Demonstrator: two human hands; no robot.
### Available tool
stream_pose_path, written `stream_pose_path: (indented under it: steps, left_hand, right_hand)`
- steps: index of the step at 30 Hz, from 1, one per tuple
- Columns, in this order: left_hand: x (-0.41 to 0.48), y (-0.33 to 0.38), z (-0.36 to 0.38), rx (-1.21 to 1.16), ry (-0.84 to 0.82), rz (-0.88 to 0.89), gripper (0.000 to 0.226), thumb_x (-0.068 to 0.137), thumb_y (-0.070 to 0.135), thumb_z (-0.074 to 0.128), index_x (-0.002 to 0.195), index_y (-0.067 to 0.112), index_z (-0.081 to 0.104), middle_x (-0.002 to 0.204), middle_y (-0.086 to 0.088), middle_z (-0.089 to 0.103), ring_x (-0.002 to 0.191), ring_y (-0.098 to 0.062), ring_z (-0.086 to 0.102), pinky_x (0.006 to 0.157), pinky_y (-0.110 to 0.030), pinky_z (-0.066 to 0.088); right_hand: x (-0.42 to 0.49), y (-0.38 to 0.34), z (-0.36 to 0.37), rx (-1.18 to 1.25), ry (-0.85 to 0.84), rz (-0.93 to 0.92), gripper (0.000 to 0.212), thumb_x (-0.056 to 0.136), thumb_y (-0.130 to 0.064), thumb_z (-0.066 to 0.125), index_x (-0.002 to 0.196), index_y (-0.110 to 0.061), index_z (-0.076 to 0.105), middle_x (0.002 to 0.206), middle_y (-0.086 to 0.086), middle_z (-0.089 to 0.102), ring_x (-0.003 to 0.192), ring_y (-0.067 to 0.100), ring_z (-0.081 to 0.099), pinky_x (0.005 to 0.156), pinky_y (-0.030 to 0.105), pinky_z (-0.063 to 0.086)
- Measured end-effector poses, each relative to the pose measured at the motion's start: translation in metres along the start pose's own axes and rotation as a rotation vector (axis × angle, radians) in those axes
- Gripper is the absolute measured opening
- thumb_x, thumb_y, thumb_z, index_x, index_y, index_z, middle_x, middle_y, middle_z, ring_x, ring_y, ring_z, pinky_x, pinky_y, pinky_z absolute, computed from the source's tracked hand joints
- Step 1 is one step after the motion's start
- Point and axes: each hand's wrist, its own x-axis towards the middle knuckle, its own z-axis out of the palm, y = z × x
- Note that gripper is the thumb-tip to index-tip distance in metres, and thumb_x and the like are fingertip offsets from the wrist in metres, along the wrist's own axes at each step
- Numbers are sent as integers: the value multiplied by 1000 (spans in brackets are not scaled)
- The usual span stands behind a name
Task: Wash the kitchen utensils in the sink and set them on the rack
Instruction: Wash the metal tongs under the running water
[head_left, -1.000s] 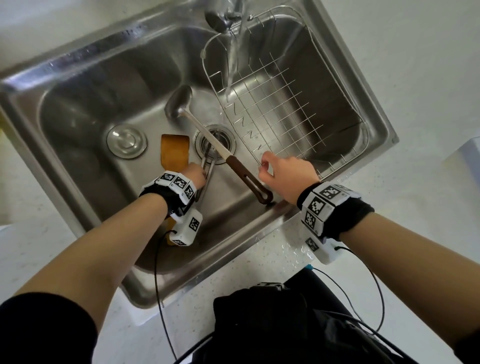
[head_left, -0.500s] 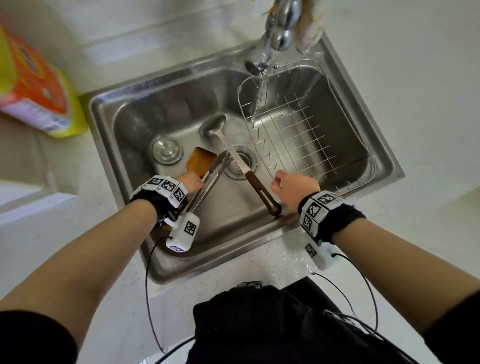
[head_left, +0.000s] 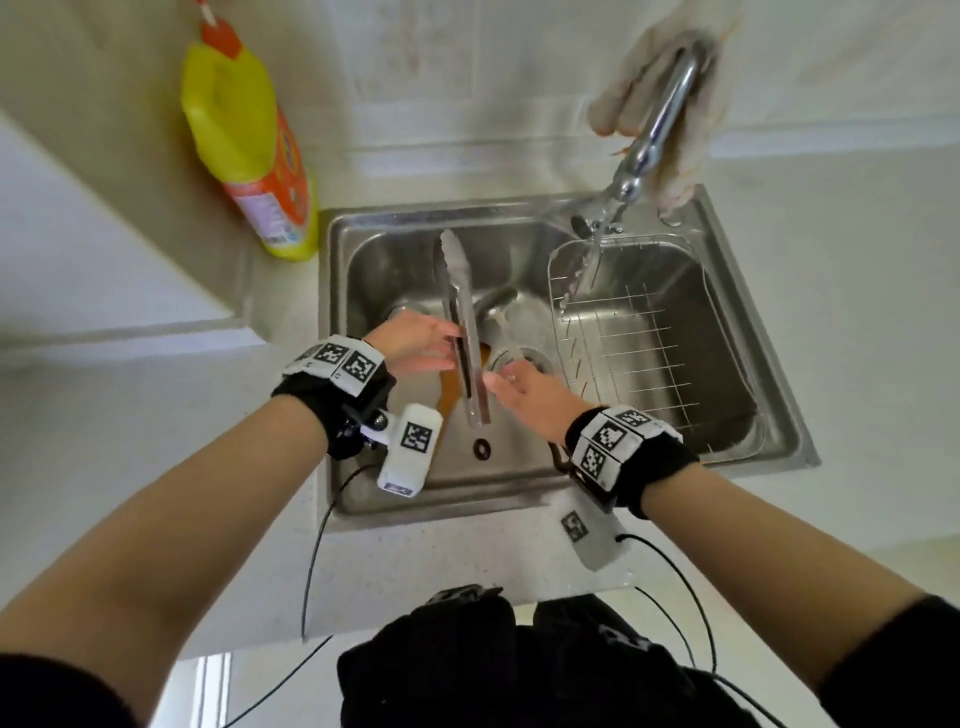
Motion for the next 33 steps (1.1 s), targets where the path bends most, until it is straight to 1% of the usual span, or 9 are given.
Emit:
stream_pose_path:
  steps: [2,4,8,11,14,17,20,26,33]
  left_hand:
    - [0,2,6,-84,-25,15,36,96,-3,36,129,-17,40,120,-28,54,110,-38,55,92,-37,46]
    - [0,0,6,-196,24,-1,36,97,-1,39,129,-16,41,126,-29,52,120,-37,51,95,-36,44]
    - [4,-23,-1,-350,24,14,26,96,4,42,117,-9,48,100,-15,59,92,-25,59,104,-44,40]
    - [6,-35,-5,-481,65,2,12,95,9,47,96,1,56,95,-14,61,88,-23,61,95,-36,48]
    - [9,-33,-10,-593,29,-20,16,97,11,44,95,0,56,96,-15,62,90,-22,62,87,-29,53]
    - [15,-29,-22,-602,157,-9,19,97,8,42,86,-1,55,86,-15,63,84,-23,60,100,-38,43]
    - [20,-27,-32,-607,228,-18,24,98,8,40,82,-3,54,66,-11,69,80,-24,61,95,-40,44]
    - [28,-27,-41,-665,294,-86,23,98,8,39,87,-6,53,91,-19,59,104,-32,55,94,-45,44]
    - [29,-27,-53,-740,326,-132,15,97,5,42,92,-5,52,92,-18,58,83,-28,60,97,-47,44]
  right_hand:
    - [2,-4,8,181,-46,34,41,97,-40,40,122,-6,39,101,11,63,87,22,63,79,35,51]
    - [6,-6,13,325,-14,49,29,97,-24,45,118,-3,40,92,13,60,71,21,60,65,32,51]
    - [19,-10,16,165,40,0,28,97,-19,44,122,-5,47,104,13,64,92,26,61,83,37,49]
    - [21,-20,18,216,-40,-63,29,99,-21,41,123,-5,42,94,6,65,66,12,54,61,21,43]
    - [23,-29,15,334,-62,-90,24,100,-21,40,118,-5,39,78,1,62,48,7,46,42,14,37]
    - [28,-31,7,295,-102,-82,22,99,-30,42,106,-10,47,68,-2,62,38,2,47,38,14,37]
    - [33,-31,-2,261,-158,-43,29,99,-33,41,93,-9,56,63,-1,60,32,-1,45,38,12,37]
    - [45,-44,-10,192,-184,-28,38,100,-30,37,68,-14,51,55,-2,51,30,0,41,36,11,34]
    - [44,-55,-15,233,-282,-18,40,102,-28,33,67,-13,47,52,0,43,25,1,31,32,12,26]
